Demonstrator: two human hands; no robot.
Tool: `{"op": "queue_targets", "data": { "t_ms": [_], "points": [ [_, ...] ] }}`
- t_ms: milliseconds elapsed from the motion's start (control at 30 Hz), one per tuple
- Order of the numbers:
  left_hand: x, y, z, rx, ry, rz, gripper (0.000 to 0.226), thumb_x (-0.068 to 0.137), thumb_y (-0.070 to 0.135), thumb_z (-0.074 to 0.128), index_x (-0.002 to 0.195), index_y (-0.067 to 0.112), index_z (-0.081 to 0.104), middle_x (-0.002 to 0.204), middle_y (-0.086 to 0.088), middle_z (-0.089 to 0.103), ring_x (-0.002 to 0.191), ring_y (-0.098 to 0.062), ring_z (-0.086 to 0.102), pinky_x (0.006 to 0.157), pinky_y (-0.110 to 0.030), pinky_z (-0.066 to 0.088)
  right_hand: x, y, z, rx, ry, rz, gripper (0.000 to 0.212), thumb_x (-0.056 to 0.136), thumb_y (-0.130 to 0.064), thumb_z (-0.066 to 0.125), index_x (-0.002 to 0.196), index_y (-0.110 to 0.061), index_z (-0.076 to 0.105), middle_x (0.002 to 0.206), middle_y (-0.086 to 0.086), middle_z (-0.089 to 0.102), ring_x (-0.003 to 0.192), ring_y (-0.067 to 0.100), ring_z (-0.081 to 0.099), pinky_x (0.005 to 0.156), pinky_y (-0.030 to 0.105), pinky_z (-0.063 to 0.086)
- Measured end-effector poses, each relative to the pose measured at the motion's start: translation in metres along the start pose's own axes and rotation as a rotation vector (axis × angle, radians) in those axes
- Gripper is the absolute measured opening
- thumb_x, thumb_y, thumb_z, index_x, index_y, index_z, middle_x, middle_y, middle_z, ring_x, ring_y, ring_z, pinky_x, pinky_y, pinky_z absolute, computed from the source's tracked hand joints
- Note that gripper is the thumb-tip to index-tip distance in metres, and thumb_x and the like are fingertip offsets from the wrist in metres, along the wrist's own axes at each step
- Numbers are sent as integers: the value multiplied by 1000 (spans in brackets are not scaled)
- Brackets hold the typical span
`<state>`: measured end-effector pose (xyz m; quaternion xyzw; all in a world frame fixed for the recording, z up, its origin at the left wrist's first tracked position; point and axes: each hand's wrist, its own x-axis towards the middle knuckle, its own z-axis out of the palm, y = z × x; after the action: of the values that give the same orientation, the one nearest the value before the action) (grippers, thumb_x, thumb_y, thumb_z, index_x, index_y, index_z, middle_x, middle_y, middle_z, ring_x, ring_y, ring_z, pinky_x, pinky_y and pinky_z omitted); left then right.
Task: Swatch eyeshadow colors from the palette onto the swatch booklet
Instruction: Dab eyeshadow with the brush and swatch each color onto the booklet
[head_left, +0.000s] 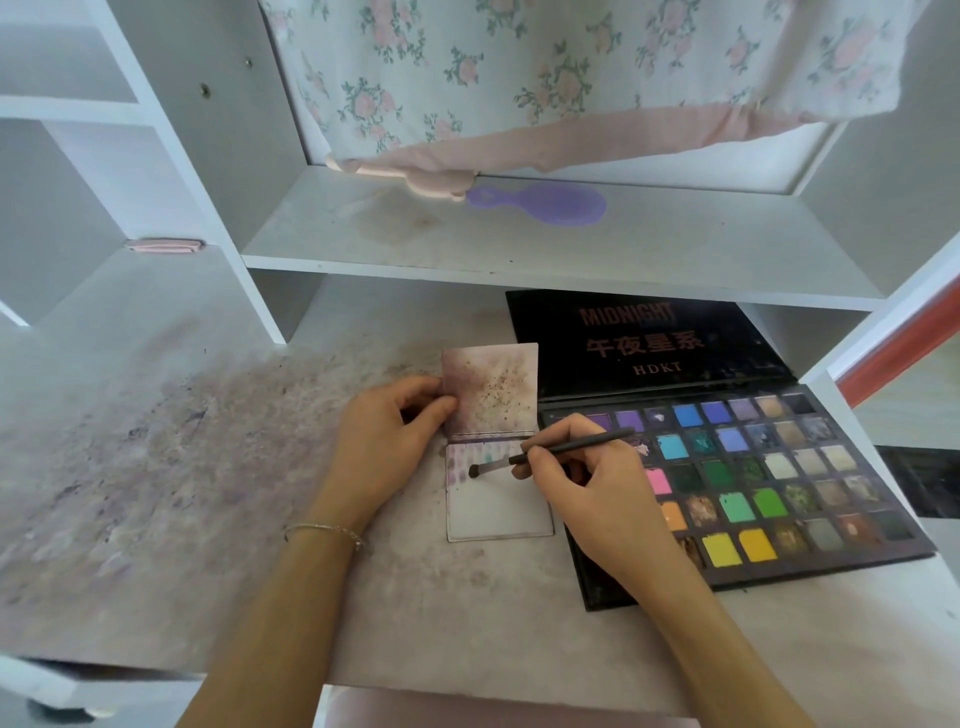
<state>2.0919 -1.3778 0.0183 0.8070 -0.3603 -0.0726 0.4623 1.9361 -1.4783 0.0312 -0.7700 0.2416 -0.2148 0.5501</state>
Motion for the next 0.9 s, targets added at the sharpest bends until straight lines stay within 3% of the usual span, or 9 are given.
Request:
{"op": "queue_targets", "data": {
  "t_ms": [167,300,533,667,900],
  "points": [
    [0,-1,0,-11,2,-7,12,82,15,64,90,21,71,76,23,63,74,10,59,67,-1,40,0,1,0,-28,-2,17,13,82,-20,56,73,-29,56,73,7,68,72,23,64,63,35,52],
    [0,-2,1,0,16,-10,12,82,15,65,91,19,71,74,25,61,71,13,57,67,-1,40,0,1,0,-44,-5,3,14,84,-19,56,75,-30,56,74,2,69,73,15,64,64,26,52],
    [0,0,2,-5,24,-16,13,81,14,66,92,18,72,72,29,58,68,18,56,65,2,40,1,2,0,-55,-10,2,15,84,-17,55,75,-29,56,74,2,69,74,14,65,67,30,53],
    [0,0,1,-12,21,-10,12,81,14,66,91,17,72,70,29,57,68,20,55,64,3,38,0,2,0,-55,-19,0,13,82,-19,55,73,-29,56,74,7,68,75,24,64,68,39,53],
    [1,-1,2,-12,17,-18,13,81,16,66,93,18,72,72,29,58,70,19,56,66,3,39,0,1,0,-51,-17,-5,14,81,-19,55,72,-30,56,74,8,68,75,24,64,68,38,53]
  ]
}}
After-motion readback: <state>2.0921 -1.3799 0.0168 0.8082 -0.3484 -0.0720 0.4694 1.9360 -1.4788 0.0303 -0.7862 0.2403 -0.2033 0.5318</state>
